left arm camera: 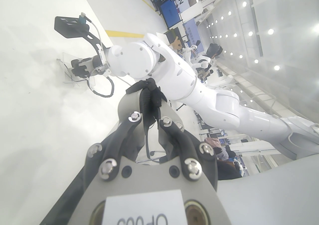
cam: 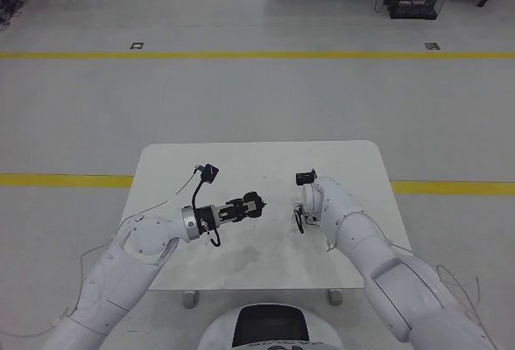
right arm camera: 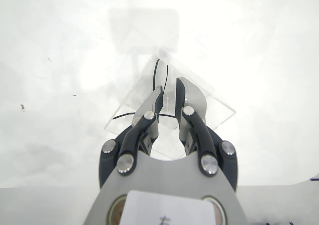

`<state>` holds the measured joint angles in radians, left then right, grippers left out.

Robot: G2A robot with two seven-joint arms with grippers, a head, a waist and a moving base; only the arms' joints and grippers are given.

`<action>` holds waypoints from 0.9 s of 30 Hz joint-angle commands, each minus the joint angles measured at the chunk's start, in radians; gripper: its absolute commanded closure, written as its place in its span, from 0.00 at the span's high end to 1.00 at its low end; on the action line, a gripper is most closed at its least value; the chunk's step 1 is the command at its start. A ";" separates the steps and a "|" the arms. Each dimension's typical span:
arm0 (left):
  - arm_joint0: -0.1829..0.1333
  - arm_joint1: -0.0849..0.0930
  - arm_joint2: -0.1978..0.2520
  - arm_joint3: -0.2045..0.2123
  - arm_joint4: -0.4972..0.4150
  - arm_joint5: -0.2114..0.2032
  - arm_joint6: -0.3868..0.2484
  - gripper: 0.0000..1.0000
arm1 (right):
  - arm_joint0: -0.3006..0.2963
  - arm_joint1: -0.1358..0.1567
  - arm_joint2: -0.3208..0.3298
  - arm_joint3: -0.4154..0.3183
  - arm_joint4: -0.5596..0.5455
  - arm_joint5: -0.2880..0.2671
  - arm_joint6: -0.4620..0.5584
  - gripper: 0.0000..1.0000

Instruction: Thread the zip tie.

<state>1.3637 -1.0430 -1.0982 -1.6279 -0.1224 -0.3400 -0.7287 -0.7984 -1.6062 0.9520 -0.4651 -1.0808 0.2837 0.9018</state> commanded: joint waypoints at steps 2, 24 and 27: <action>0.000 0.000 0.000 0.000 0.000 0.000 0.000 0.00 | 0.007 -0.005 -0.003 0.018 0.005 -0.002 -0.005 0.10; 0.000 0.000 0.000 0.000 0.000 0.000 0.000 0.00 | 0.044 -0.030 -0.021 0.089 0.016 0.006 -0.028 0.14; 0.000 0.000 0.000 0.000 0.000 0.000 0.000 0.00 | 0.048 -0.033 -0.024 0.096 0.015 0.007 -0.027 0.11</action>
<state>1.3637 -1.0430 -1.0982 -1.6279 -0.1224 -0.3400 -0.7287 -0.7518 -1.6385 0.9288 -0.3709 -1.0648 0.2903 0.8744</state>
